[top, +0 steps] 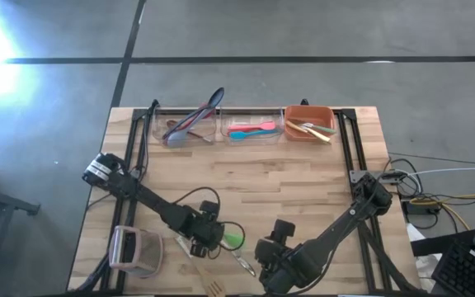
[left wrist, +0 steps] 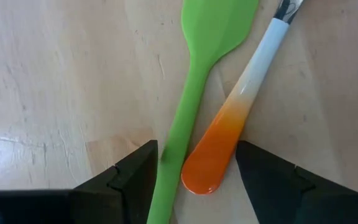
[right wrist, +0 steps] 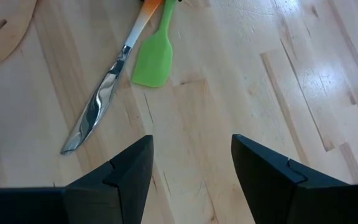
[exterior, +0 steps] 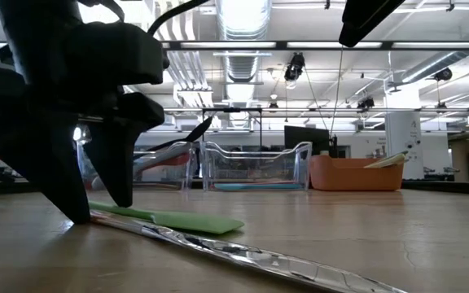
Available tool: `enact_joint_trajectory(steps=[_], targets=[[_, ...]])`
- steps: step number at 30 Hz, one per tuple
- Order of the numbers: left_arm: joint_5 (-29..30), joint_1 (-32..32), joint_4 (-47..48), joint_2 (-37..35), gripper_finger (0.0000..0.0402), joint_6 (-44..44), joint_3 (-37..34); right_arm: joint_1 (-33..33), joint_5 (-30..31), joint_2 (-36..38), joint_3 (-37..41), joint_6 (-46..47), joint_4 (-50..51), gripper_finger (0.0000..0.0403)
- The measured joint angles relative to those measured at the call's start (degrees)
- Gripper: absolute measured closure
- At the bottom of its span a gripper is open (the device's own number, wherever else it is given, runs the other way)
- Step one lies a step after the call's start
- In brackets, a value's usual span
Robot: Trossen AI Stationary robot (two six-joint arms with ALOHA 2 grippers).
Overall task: Pick & Place Kitchen Items
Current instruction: Put the orange knife into the orange bin
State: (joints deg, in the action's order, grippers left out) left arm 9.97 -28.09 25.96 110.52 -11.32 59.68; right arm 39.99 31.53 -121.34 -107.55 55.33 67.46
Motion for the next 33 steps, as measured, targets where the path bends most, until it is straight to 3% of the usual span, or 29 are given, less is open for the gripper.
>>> enact_joint_trajectory(steps=[10,25,33], targets=[[-2.5,0.4,-0.3,0.0,0.0174,2.7,0.0,0.0,-0.1,0.0,0.0,0.1,0.0,0.0193],[-4.7,0.8,-0.6,0.0,0.0276,2.5,0.0,0.0,-0.2,0.0,0.0,0.2,-0.1,0.0193],[-4.9,0.8,-0.9,0.0,0.029,2.4,-0.1,0.0,-0.3,0.0,0.0,0.6,-0.4,0.0193]])
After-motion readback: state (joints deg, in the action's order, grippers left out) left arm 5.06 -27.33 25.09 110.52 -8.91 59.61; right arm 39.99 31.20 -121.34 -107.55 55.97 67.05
